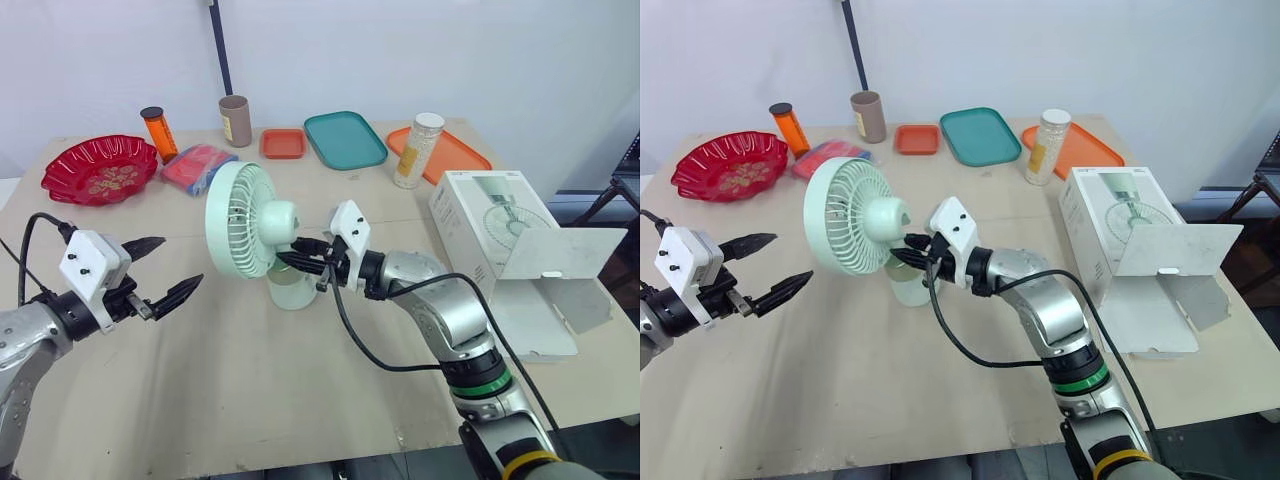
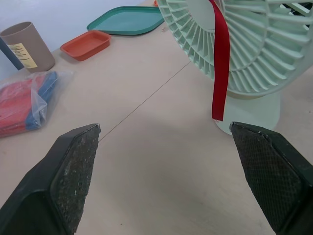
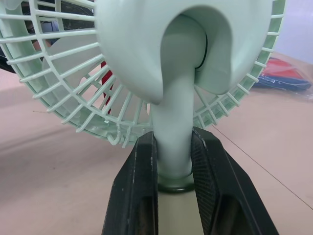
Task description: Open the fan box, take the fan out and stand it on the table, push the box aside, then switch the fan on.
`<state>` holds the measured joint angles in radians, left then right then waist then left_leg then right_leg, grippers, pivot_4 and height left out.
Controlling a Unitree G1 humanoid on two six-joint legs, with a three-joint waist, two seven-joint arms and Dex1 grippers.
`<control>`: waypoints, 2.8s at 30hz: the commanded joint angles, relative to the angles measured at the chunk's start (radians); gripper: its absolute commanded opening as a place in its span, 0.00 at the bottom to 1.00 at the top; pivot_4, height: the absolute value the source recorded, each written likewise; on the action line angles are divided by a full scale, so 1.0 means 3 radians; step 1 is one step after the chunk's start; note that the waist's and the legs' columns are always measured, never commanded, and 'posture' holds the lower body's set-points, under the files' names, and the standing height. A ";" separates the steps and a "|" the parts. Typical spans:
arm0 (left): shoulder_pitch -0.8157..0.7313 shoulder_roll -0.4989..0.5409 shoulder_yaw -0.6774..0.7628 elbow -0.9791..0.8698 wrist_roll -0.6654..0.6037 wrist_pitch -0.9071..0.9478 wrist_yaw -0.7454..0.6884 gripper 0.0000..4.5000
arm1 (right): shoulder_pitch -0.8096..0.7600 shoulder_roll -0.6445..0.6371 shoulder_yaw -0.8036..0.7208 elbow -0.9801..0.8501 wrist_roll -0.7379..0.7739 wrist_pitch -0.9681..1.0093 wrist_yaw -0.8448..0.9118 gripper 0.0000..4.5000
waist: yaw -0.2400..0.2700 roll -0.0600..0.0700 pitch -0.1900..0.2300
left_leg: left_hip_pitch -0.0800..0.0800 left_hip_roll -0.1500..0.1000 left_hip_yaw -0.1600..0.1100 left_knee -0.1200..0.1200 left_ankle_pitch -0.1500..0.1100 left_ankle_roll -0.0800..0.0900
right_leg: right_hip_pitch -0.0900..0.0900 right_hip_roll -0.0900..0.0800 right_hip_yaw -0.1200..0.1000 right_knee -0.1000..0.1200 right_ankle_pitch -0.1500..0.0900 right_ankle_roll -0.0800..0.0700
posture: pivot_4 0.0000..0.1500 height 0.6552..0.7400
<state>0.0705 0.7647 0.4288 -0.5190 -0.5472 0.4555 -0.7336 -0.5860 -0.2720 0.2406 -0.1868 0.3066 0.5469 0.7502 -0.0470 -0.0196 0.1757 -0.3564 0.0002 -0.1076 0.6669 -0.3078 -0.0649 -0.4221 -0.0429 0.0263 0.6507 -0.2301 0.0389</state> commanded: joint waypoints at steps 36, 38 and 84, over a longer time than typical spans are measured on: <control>0.1063 -0.0507 -0.0063 -0.0474 0.0249 -0.0443 0.0067 1.00 | -0.0389 -0.0349 -0.0474 -0.0335 0.1355 0.0256 0.0991 0.14 | 0.0002 0.0001 0.0000 | -0.0001 0.0002 0.0002 0.0002 -0.0002 0.0004 | 0.0000 0.0001 0.0000 0.0001 0.0000 0.0000 | 1.00 1.00; 0.1033 -0.0494 -0.0063 -0.0472 0.0233 -0.0429 0.0062 1.00 | -0.0401 -0.0367 -0.0460 -0.0312 0.1353 0.0263 0.1015 0.14 | 0.0002 0.0001 0.0000 | -0.0001 0.0002 0.0002 0.0002 -0.0002 0.0004 | 0.0000 0.0001 0.0000 0.0000 0.0000 0.0000 | 1.00 1.00; 0.0933 -0.0078 -0.0414 -0.0353 0.0098 -0.0210 -0.0414 0.01 | 0.0233 -0.0125 0.0104 0.0172 0.0562 -0.0926 0.1512 0.13 | 0.0001 0.0001 0.0001 | -0.0001 0.0003 0.0002 0.0003 -0.0002 0.0004 | 0.0001 0.0002 0.0000 0.0001 0.0000 0.0000 | 1.00 1.00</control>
<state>0.3571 0.7315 0.3079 -0.6086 -0.5197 0.3988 -0.8564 -0.5126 -0.3209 0.2768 -0.1132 0.4615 0.3012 1.1948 -0.0467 -0.0192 0.1758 -0.3566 0.0010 -0.1069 0.6678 -0.3085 -0.0636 -0.4220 -0.0423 0.0264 0.6508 -0.2300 0.0388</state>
